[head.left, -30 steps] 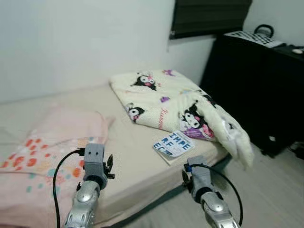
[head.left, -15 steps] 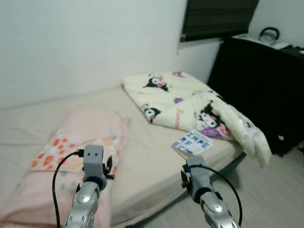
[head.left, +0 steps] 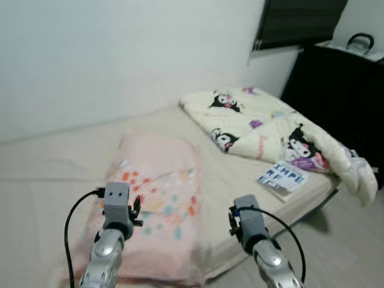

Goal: Clean up the room

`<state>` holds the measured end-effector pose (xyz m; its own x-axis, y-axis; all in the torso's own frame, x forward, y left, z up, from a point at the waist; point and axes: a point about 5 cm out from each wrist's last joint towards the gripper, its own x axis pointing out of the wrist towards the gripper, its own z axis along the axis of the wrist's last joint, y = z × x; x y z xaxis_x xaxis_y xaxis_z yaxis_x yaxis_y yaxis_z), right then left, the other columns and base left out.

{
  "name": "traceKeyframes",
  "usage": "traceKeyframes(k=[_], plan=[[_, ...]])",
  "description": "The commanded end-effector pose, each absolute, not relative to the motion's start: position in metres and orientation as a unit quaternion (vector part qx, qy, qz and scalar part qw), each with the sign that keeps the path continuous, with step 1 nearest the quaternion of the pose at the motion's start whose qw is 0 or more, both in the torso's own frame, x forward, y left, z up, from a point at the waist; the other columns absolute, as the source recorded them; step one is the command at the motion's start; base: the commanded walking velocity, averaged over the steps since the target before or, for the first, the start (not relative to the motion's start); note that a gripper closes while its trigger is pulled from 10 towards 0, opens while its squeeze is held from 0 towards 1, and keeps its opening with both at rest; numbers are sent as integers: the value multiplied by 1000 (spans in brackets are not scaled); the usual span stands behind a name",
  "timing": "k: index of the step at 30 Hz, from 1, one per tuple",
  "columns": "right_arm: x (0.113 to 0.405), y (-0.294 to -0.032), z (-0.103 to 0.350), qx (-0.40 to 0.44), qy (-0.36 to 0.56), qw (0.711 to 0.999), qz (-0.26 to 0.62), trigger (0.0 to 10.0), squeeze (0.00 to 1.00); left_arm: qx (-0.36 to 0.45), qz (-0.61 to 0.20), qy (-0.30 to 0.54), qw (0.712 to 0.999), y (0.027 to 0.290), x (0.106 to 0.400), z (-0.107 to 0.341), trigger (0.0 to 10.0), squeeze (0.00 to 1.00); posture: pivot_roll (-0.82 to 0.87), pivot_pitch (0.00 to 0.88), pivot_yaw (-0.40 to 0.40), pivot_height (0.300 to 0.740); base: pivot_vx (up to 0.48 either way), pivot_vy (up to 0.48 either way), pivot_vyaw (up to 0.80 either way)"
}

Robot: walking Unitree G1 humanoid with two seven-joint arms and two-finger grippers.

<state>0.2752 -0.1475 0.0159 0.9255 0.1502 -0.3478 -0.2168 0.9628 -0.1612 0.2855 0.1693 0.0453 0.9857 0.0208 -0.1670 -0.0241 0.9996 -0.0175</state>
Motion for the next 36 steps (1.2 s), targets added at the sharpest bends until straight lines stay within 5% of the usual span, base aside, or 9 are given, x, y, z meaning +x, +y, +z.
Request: traceKeyframes(k=[1,14,36], plan=[[276,-154,17,-96,168,977,86,10000,0,-17,-2,76,997,164,285,48,10000,0,10,0,-79,738,0,-480,0],[276,-153,16,-102,166,976,93,10000,0,-21,-1,61,998,163,282,51,10000,0,15,0,-82,738,0,-449,0],[276,-151,17,-115,163,975,99,10000,0,-23,-4,57,998,166,280,51,10000,0,20,0,-82,738,0,0,0]])
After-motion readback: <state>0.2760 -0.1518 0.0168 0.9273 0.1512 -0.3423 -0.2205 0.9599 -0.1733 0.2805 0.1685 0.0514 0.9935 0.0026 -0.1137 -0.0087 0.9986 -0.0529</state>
